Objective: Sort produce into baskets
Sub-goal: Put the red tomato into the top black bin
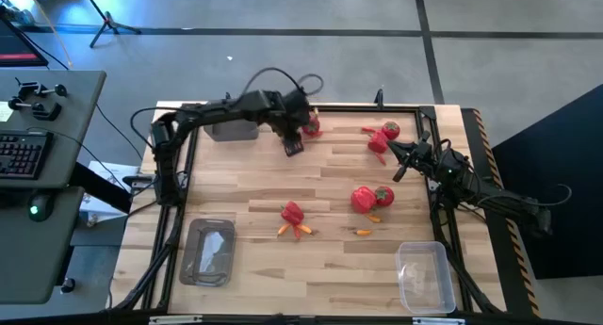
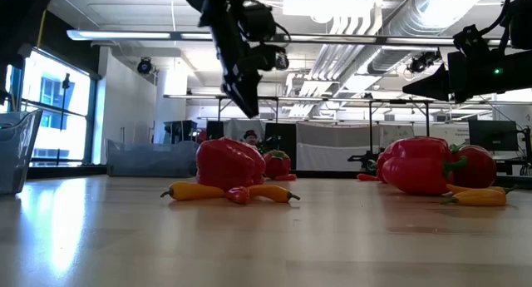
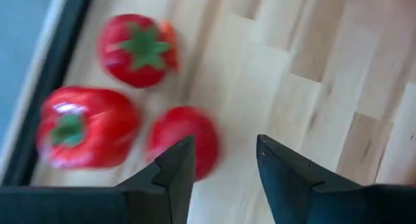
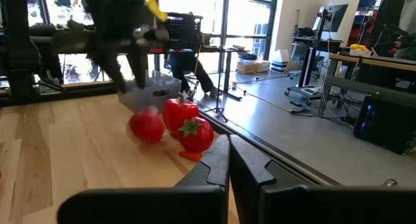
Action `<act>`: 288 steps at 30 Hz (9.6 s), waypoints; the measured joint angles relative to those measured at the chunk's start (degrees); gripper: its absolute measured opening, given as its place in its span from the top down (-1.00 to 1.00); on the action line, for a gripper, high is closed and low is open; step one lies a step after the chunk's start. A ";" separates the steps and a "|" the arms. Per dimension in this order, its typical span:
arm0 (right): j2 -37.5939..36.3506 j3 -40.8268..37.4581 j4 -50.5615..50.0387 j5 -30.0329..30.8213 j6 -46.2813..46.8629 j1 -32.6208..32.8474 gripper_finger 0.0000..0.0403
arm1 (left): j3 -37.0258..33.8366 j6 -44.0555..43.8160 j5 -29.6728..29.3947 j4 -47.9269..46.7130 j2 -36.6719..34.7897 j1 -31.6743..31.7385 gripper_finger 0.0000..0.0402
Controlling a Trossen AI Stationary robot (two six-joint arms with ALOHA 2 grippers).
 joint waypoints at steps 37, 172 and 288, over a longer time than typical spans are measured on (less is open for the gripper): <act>-0.04 0.00 0.01 0.00 0.00 0.01 1.00 | -13.13 7.75 -10.25 3.99 -3.64 11.37 0.09; -0.01 0.00 0.01 0.00 0.00 0.00 1.00 | 0.04 27.33 -14.04 -0.39 13.01 16.50 -0.07; -0.04 0.01 0.00 0.00 -0.01 0.01 1.00 | 1.14 15.23 -3.19 1.57 13.84 18.92 0.04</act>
